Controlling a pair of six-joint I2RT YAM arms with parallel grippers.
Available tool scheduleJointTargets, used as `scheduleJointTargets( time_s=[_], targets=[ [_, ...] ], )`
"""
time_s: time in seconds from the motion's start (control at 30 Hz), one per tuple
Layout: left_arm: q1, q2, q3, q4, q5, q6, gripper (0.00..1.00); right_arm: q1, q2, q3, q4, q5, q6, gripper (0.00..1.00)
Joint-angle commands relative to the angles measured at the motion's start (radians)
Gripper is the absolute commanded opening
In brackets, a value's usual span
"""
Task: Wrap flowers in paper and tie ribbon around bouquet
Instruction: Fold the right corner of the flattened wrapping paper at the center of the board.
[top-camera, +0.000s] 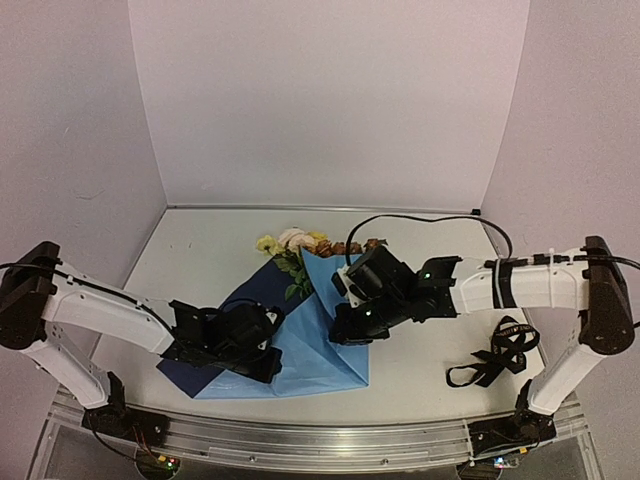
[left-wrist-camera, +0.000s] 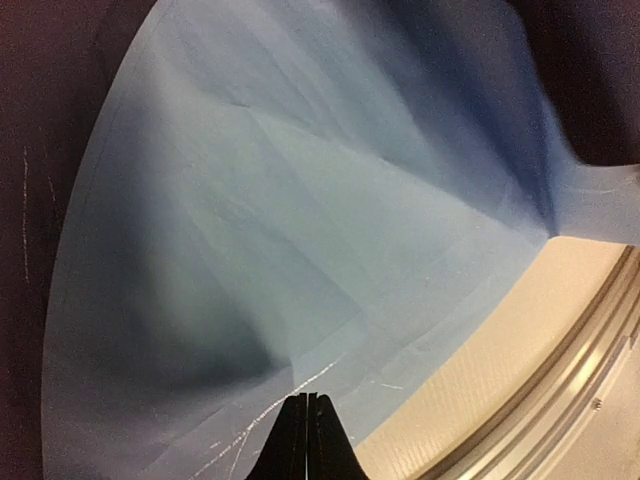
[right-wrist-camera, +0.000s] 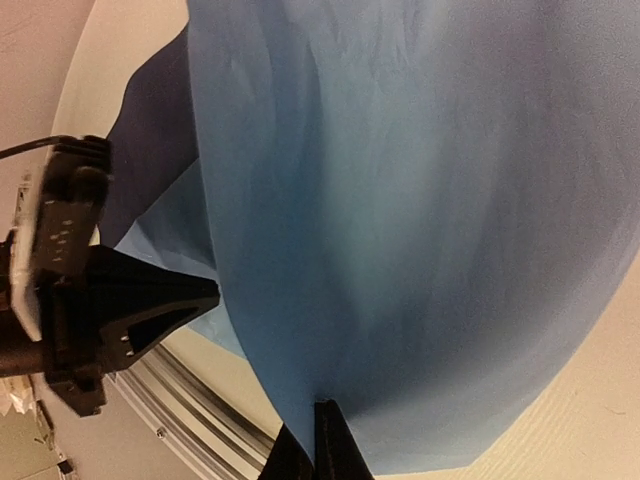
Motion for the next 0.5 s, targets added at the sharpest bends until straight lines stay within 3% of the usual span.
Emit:
scheduleJointTargets(
  time_s=[0.0, 0.13, 0.3, 0.47],
  targets=[
    [0.007, -0.110, 0.009, -0.036, 0.007, 0.020, 0.05, -0.006, 0.080, 0.051, 0.059, -0.078, 0.013, 0.00],
    [0.023, -0.148, 0.018, -0.058, 0.018, 0.011, 0.07, -0.011, 0.150, 0.076, 0.118, -0.153, 0.023, 0.00],
    [0.129, -0.247, 0.042, -0.052, 0.058, -0.033, 0.32, -0.011, 0.224, 0.107, 0.149, -0.207, 0.030, 0.00],
    [0.304, -0.250, 0.109, -0.033, 0.197, -0.044, 0.51, -0.012, 0.258, 0.115, 0.154, -0.225, 0.016, 0.02]
  ],
)
